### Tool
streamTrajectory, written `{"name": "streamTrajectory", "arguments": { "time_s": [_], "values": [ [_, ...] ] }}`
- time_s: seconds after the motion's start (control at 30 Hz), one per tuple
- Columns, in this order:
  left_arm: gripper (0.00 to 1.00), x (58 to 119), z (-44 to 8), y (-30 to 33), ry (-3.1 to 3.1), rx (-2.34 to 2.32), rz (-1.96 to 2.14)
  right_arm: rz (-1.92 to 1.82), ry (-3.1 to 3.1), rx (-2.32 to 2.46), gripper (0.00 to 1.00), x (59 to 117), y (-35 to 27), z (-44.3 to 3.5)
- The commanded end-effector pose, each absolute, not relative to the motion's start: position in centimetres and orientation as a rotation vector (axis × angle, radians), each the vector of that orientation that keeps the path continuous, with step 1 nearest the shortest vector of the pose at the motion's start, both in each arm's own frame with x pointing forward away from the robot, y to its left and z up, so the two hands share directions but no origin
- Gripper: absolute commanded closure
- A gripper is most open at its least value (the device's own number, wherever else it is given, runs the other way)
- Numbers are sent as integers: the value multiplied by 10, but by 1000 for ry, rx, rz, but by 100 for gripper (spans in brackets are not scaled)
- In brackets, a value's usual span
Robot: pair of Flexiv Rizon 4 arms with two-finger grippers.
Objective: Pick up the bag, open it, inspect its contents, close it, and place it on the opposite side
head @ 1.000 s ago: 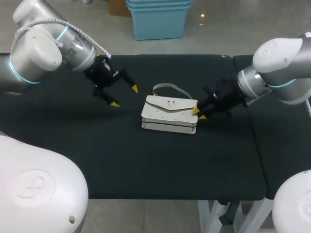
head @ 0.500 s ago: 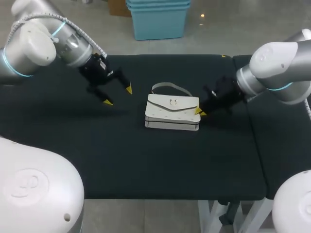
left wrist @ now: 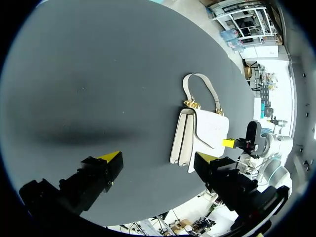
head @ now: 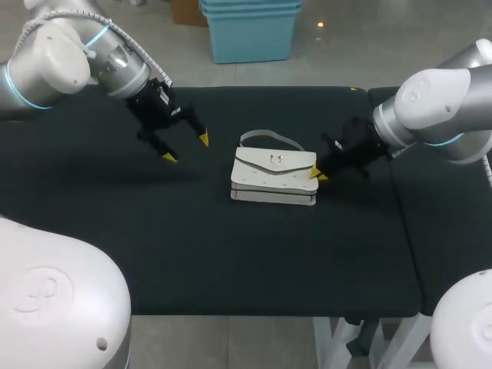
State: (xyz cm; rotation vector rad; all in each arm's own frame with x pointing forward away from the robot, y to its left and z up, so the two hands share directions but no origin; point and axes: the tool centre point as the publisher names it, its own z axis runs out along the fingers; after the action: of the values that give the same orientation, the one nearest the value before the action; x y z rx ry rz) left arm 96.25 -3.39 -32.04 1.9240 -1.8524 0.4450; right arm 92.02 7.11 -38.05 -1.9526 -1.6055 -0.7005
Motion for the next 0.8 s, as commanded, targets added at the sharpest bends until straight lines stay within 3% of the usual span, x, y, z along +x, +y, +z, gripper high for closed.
{"name": "streamTrajectory", "arguments": {
  "time_s": [0.03,0.8],
  "values": [
    [0,963,-321,-34,-1852,1923,445,-697,-1607,-1955,100,920,72,-382],
    [0,1018,-306,48,-2305,1575,224,-700,-1732,-2139,100,1014,-67,-376]
  ]
}}
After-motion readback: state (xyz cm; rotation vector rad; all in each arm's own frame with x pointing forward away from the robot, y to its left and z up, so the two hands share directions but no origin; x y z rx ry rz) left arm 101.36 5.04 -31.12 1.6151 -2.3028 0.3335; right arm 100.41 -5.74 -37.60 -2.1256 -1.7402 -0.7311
